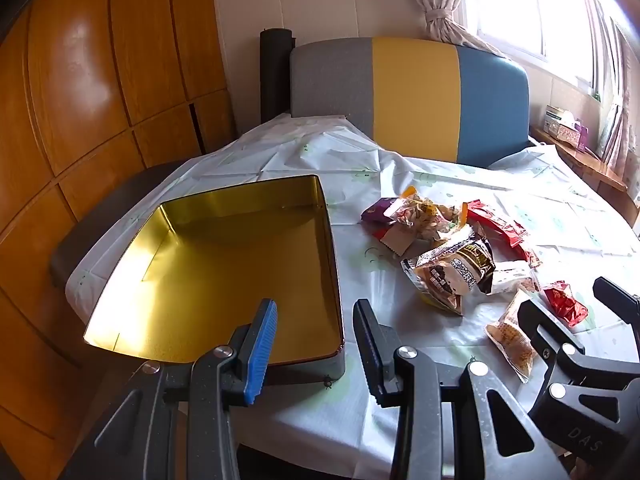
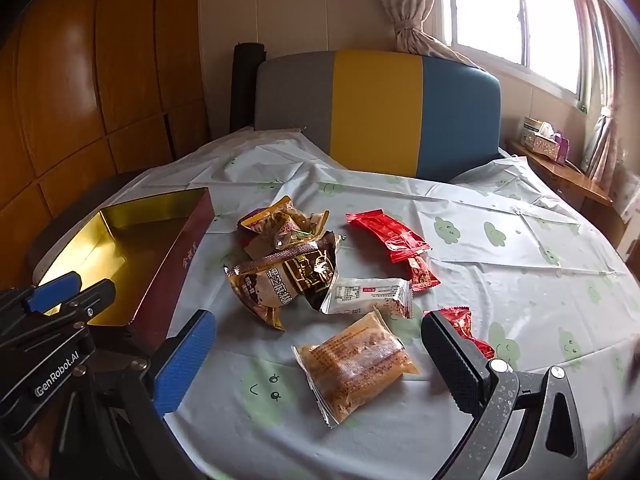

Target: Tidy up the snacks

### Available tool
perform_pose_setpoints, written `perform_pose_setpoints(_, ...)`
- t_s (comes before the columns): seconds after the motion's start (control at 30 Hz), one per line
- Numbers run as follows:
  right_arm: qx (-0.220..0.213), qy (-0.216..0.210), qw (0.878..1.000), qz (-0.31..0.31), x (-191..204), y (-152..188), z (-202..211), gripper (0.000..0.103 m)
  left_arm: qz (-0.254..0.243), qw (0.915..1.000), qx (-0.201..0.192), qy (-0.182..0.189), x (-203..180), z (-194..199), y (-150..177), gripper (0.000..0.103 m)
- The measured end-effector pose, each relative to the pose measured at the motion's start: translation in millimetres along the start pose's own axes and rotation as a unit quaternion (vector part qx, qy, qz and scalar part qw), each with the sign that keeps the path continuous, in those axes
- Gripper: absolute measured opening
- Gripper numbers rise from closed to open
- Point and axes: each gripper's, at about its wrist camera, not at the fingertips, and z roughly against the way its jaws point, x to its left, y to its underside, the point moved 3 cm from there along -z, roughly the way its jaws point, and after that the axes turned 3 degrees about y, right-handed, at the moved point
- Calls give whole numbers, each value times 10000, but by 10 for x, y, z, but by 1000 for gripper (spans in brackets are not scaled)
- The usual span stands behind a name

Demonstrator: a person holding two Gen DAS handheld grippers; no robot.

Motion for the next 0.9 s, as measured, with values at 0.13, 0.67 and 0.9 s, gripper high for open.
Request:
perform_pose_setpoints(0.13, -10, 0, 10000, 0, 5, 0, 11, 103, -7, 10000, -2, -1, -1, 6, -9, 40)
perform_pose_setpoints(0.67, 15, 6, 10000, 0, -6, 3, 8, 103, -14, 10000, 1, -14, -16, 6, -9, 40)
perform_pose_setpoints(0.9, 25, 21, 10000, 10, -25, 8, 9, 103, -20, 10000, 1, -11, -17, 9, -9, 40)
